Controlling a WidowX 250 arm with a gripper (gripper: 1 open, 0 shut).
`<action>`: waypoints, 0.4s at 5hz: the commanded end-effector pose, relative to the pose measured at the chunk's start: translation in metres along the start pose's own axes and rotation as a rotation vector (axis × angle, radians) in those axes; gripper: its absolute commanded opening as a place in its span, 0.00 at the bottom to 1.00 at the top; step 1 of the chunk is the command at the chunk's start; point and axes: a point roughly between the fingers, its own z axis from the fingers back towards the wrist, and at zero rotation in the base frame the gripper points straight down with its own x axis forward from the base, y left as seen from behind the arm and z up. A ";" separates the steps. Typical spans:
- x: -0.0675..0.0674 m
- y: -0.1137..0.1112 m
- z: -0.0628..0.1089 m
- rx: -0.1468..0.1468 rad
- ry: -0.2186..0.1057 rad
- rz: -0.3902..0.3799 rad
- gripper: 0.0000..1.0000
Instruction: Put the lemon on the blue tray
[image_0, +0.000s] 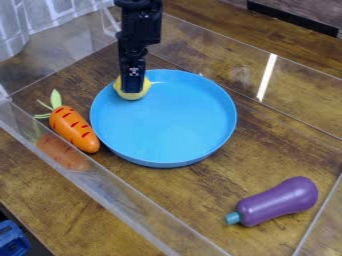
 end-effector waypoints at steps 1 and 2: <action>0.001 0.013 0.011 0.046 -0.020 -0.005 1.00; 0.002 0.015 0.008 0.048 -0.013 -0.027 1.00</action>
